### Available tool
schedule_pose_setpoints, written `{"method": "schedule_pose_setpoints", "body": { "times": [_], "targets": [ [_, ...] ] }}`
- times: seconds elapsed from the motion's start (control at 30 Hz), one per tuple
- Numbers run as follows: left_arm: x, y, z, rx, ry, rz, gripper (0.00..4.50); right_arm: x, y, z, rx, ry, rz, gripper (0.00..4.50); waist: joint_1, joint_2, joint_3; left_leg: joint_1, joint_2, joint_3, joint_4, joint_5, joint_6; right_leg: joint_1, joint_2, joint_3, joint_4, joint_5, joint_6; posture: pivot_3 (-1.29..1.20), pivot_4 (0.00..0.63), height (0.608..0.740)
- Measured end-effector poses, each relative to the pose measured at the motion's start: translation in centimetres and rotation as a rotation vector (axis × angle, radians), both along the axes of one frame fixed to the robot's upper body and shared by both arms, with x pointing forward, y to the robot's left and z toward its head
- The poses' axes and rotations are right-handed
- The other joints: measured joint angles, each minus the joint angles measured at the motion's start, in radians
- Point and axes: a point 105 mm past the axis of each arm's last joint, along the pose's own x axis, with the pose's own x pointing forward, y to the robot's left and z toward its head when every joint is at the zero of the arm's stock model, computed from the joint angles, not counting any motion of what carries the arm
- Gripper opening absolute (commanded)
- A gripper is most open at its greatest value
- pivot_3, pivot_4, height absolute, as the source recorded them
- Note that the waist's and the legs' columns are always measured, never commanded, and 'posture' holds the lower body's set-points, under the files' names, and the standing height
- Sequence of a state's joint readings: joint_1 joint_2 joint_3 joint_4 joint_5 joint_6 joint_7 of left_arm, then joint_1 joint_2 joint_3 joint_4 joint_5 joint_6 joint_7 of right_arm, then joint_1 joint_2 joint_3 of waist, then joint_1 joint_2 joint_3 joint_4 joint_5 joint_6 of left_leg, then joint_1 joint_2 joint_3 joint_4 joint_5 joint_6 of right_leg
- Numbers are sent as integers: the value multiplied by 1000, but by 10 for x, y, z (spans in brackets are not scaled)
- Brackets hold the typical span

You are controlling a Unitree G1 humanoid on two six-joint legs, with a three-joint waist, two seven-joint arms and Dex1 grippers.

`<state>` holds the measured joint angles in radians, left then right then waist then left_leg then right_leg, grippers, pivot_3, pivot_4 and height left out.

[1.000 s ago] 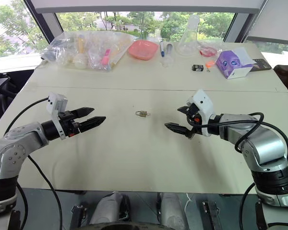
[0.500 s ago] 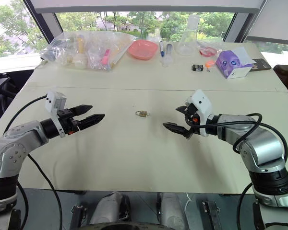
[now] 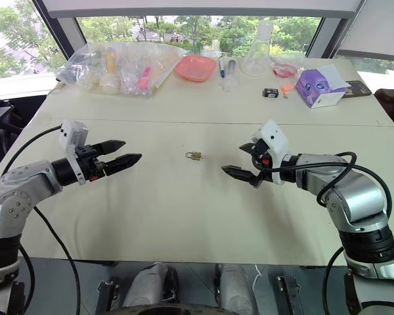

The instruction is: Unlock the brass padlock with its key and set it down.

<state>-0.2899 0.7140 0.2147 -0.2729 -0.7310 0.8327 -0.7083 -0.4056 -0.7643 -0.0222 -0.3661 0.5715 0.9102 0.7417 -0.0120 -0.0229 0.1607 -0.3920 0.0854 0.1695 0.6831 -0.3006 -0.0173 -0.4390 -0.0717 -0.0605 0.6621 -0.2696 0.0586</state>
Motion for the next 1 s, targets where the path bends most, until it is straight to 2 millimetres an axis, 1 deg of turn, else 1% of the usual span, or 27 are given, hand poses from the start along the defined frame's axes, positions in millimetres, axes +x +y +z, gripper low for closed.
{"method": "schedule_pose_setpoints", "body": {
  "times": [0.1,0.2,0.23,0.3,0.4,0.43,0.47,0.53,0.63,0.7,0.77,0.87,1.0],
  "targets": [
    [1,-2,0,41,-16,-38,4424,0,2,-1,-5,4,6,4500,0,0,0,0,0,0,0,0,0,0,0,0,0,0,0,0,150,740],
    [8,-8,0,230,-70,-171,4424,0,7,1,-14,9,25,4500,0,0,0,0,0,0,0,0,0,0,0,-1,0,0,0,0,150,740],
    [13,-11,1,272,-92,-216,4424,1,8,1,-20,18,24,4500,2,0,0,0,0,0,0,0,0,0,0,-2,0,0,0,0,150,740],
    [30,-16,8,354,-148,-297,4424,1,12,-1,-50,57,14,4500,6,0,0,-1,0,1,0,0,0,0,0,-3,0,0,0,0,150,740],
    [57,-29,19,456,-216,-421,4424,0,14,-13,-109,119,-13,4500,14,0,0,-5,-1,3,1,0,0,-3,0,-3,-1,0,0,0,150,740],
    [60,-31,21,476,-230,-437,4424,0,16,-15,-115,123,-9,4500,13,0,0,-6,-1,3,1,0,0,-4,0,-3,-1,0,0,0,150,740],
    [65,-35,20,518,-222,-497,4424,0,15,-17,-124,134,-24,4500,14,0,0,-8,-1,3,1,0,1,-5,0,-3,-1,0,0,0,150,740],
    [75,-44,15,598,-168,-604,4424,3,21,-17,-116,126,-46,4500,16,-1,0,-12,-1,2,2,0,1,-7,1,-5,-2,0,0,0,150,740],
    [82,-61,16,675,-118,-723,4424,4,33,-15,-90,108,-60,4500,20,-1,0,-16,-1,1,3,0,1,-11,1,-6,-2,0,0,0,150,740],
    [86,-70,20,713,-120,-763,4424,4,40,-16,-73,98,-77,4500,20,-1,0,-17,-1,0,3,0,1,-11,0,-6,-2,0,0,0,150,740],
    [89,-81,19,737,-120,-793,4424,3,43,-16,-61,85,-102,4500,22,-1,0,-17,-1,0,3,0,1,-11,0,-7,-2,0,0,0,150,740],
    [88,-93,6,746,-98,-834,4424,-2,42,-17,-52,77,-134,4500,22,-1,0,-17,-1,-1,4,0,1,-11,0,-7,-2,0,0,0,150,740],
    [87,-106,-7,749,-87,-857,4424,-9,33,-21,-51,81,-178,4500,22,-1,0,-18,-1,-3,4,0,1,-11,0,-7,-2,0,0,0,150,740]
  ]
}}
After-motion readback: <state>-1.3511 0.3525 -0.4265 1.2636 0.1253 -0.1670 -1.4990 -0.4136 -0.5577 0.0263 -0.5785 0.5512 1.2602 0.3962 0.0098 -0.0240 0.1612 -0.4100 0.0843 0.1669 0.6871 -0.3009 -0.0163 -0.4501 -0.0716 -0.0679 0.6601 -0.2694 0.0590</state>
